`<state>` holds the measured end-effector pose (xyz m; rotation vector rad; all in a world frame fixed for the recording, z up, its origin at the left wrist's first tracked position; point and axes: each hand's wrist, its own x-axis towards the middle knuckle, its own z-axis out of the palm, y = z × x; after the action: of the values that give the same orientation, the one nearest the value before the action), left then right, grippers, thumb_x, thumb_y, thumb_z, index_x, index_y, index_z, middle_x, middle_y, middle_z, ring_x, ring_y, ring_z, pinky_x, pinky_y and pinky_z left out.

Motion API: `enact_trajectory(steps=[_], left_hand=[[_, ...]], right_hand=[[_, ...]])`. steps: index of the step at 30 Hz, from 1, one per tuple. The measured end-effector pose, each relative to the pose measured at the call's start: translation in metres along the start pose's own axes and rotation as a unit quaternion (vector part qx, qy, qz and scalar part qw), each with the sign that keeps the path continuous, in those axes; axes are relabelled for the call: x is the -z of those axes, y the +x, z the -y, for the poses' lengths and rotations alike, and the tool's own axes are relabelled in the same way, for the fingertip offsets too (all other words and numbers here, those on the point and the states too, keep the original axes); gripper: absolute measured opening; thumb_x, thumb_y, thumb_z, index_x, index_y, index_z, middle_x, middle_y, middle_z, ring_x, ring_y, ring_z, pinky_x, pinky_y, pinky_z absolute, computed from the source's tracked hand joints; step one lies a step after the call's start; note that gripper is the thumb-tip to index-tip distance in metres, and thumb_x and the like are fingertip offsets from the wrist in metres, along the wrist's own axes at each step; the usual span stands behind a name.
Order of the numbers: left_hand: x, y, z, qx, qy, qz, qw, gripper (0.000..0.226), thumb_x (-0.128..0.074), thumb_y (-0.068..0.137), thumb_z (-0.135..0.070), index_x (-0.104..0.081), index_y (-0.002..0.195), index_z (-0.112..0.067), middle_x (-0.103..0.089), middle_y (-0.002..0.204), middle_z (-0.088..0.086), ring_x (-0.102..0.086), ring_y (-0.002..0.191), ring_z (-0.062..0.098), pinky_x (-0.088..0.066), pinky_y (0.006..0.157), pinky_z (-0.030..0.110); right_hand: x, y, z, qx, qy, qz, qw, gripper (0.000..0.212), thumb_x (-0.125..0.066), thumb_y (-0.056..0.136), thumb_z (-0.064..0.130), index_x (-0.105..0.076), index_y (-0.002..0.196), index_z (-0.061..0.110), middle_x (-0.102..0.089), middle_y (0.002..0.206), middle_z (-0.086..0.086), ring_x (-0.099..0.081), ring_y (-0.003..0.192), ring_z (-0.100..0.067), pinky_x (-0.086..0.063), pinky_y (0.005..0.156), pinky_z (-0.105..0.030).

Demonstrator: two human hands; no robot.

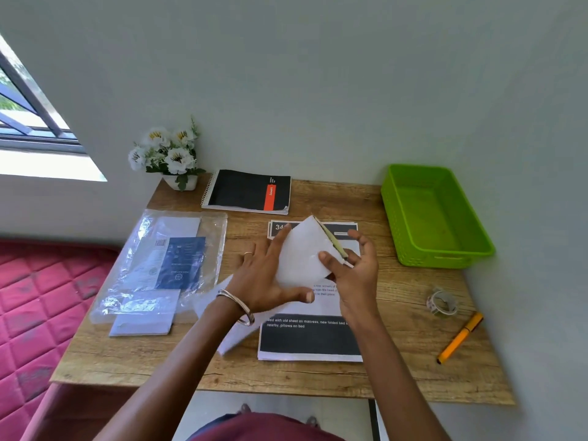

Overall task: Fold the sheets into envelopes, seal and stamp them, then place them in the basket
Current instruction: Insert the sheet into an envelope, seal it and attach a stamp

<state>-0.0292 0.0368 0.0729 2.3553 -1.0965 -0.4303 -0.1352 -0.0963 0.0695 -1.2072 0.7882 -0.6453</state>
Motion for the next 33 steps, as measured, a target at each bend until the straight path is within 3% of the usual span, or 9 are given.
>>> enact_trajectory(steps=[4,7,10,13,16,19,25,29,33], left_hand=[[0.012,0.006,-0.012,0.025,-0.151,-0.027,0.988,0.066,-0.062,0.080,-0.052,-0.038,0.136,-0.029,-0.053,0.114,-0.007,-0.056,0.097,0.014,-0.045,0.074,0.024],[0.019,0.017,-0.015,0.051,-0.230,-0.089,0.968,0.030,-0.062,0.087,-0.032,-0.057,0.116,-0.026,-0.068,0.094,0.003,-0.065,0.079,0.017,-0.055,0.068,0.031],[0.025,0.024,-0.019,0.043,-0.356,-0.064,0.931,0.039,-0.062,0.087,-0.018,-0.052,0.123,-0.031,-0.065,0.083,0.001,-0.066,0.076,0.019,-0.057,0.066,0.033],[0.030,0.028,-0.027,0.001,-0.398,-0.052,0.916,0.050,-0.059,0.086,-0.006,-0.053,0.119,-0.044,-0.063,0.104,0.001,-0.064,0.090,0.019,-0.057,0.068,0.029],[0.028,0.031,-0.034,0.001,-0.379,-0.079,0.922,0.040,-0.058,0.085,-0.001,-0.064,0.106,-0.035,-0.064,0.111,-0.006,-0.061,0.097,0.010,-0.052,0.068,0.017],[0.025,0.031,-0.039,0.042,-0.393,-0.114,0.912,0.023,-0.060,0.085,-0.005,-0.073,0.087,-0.024,-0.070,0.097,-0.010,-0.063,0.093,0.011,-0.051,0.081,0.029],[0.025,0.028,-0.046,0.077,-0.477,-0.095,0.870,0.016,-0.060,0.086,-0.017,-0.076,0.084,-0.016,-0.073,0.091,-0.001,-0.066,0.091,0.020,-0.053,0.086,0.038],[0.026,0.031,-0.046,0.090,-0.437,-0.125,0.886,0.006,-0.070,0.081,-0.020,-0.074,0.084,-0.016,-0.071,0.078,0.001,-0.066,0.075,0.020,-0.055,0.071,0.031],[0.029,0.032,-0.045,0.085,-0.405,-0.139,0.899,0.035,-0.076,0.075,-0.014,-0.063,0.107,-0.020,-0.063,0.059,-0.011,-0.062,0.063,0.008,-0.055,0.066,0.025]], right_hand=[[0.004,0.005,0.003,0.000,0.044,-0.027,0.999,0.041,-0.076,0.075,0.002,-0.061,0.109,0.020,-0.073,0.095,-0.008,-0.071,0.081,-0.022,-0.058,0.065,-0.038],[0.004,0.006,0.008,0.035,0.030,0.006,0.999,0.026,-0.073,0.079,0.004,-0.068,0.098,0.019,-0.074,0.091,-0.006,-0.069,0.079,-0.020,-0.055,0.063,-0.034],[0.003,0.006,0.016,0.050,0.022,0.045,0.998,0.019,-0.071,0.080,0.003,-0.071,0.095,0.016,-0.074,0.087,-0.002,-0.066,0.076,-0.015,-0.054,0.062,-0.030],[0.003,0.004,0.023,0.047,0.026,0.077,0.996,0.017,-0.070,0.081,0.004,-0.072,0.096,0.012,-0.073,0.086,-0.002,-0.068,0.074,-0.016,-0.056,0.062,-0.028],[0.004,0.002,0.026,0.044,0.033,0.093,0.994,0.013,-0.070,0.082,0.012,-0.073,0.094,0.009,-0.073,0.080,-0.003,-0.065,0.070,-0.016,-0.053,0.058,-0.027],[0.006,0.003,0.028,0.035,0.043,0.087,0.995,0.017,-0.070,0.080,0.024,-0.075,0.088,0.010,-0.073,0.079,-0.004,-0.064,0.070,-0.015,-0.052,0.058,-0.028],[0.005,0.005,0.027,0.040,0.060,0.056,0.996,0.018,-0.074,0.077,0.006,-0.072,0.095,0.007,-0.072,0.081,-0.007,-0.064,0.071,-0.019,-0.053,0.061,-0.030],[0.002,0.004,0.030,0.032,0.065,0.047,0.996,0.025,-0.073,0.079,0.002,-0.067,0.103,0.007,-0.073,0.084,-0.011,-0.066,0.072,-0.021,-0.054,0.060,-0.030],[0.000,0.004,0.034,0.026,0.003,0.075,0.997,0.013,-0.075,0.079,0.013,-0.072,0.091,0.009,-0.073,0.087,-0.012,-0.067,0.075,-0.024,-0.055,0.065,-0.033]])
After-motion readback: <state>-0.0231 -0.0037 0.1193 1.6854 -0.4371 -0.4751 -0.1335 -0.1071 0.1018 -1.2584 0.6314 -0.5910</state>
